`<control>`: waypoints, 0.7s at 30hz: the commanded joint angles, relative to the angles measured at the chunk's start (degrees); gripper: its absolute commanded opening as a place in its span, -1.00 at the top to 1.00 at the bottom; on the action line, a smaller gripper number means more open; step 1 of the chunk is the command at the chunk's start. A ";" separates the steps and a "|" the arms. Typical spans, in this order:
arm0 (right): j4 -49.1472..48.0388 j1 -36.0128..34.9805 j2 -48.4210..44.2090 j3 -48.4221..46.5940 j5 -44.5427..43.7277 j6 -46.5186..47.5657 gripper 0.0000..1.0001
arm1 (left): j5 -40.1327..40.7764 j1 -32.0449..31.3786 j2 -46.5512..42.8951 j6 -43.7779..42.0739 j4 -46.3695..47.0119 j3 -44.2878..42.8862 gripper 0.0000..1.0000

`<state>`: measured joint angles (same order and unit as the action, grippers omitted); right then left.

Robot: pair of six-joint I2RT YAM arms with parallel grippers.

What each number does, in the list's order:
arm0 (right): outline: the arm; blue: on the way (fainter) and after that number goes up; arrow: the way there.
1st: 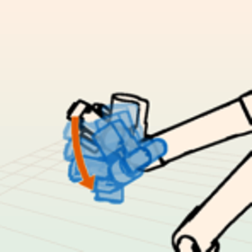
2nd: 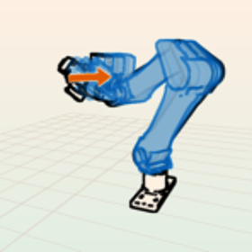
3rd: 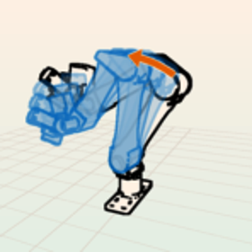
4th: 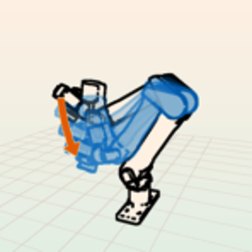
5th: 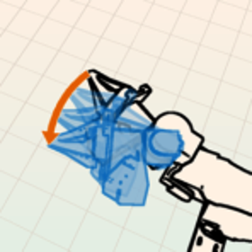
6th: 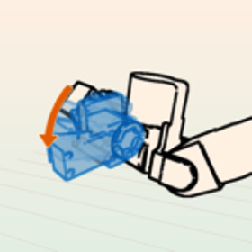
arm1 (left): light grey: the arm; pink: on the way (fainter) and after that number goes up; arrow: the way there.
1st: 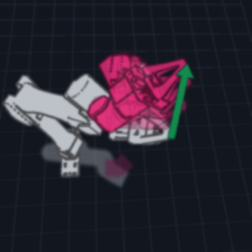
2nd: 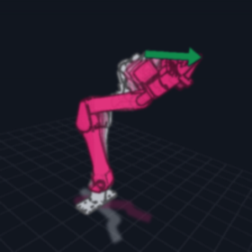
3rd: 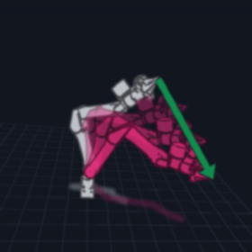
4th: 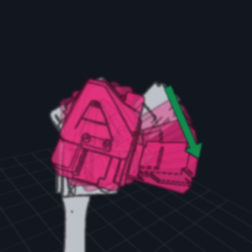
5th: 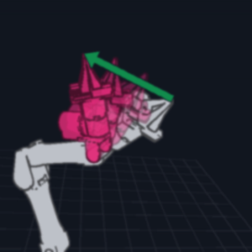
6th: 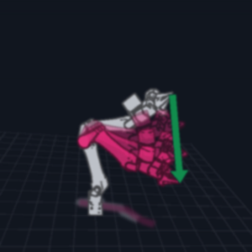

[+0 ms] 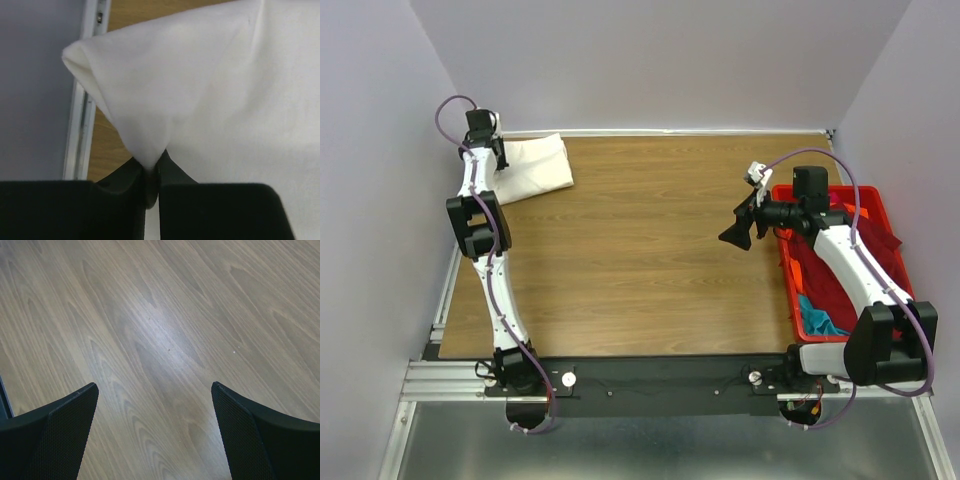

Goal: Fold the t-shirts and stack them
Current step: Neatly place the folded tshirt to the corner, then reset both grippers

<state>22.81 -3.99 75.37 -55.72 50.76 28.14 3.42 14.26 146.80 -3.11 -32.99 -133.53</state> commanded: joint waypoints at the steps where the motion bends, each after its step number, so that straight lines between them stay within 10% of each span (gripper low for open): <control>1: 1.27 0.47 0.47 0.18 1.88 1.04 -1.00 | 4.14 0.33 0.50 1.09 4.69 -3.48 0.56; 7: 1.54 0.39 0.91 0.18 1.09 1.74 -1.00 | 3.70 0.33 -3.18 1.80 7.33 -4.54 0.16; 9: 1.63 0.47 1.00 0.18 0.74 2.09 -1.00 | 4.48 -0.11 -5.37 1.54 8.29 -3.84 -0.40; 13: 1.71 0.47 0.57 0.53 -1.27 3.41 -1.00 | 5.11 -0.55 -14.75 2.05 8.91 -1.65 -0.42; 21: 0.58 1.18 -1.80 0.97 -13.75 6.58 -1.00 | -1.48 -2.22 -47.63 7.32 26.65 38.83 -0.70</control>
<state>23.42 -3.73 75.57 -55.33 44.56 32.93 5.93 12.51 111.20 0.43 -16.88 -106.94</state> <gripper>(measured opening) 0.998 0.792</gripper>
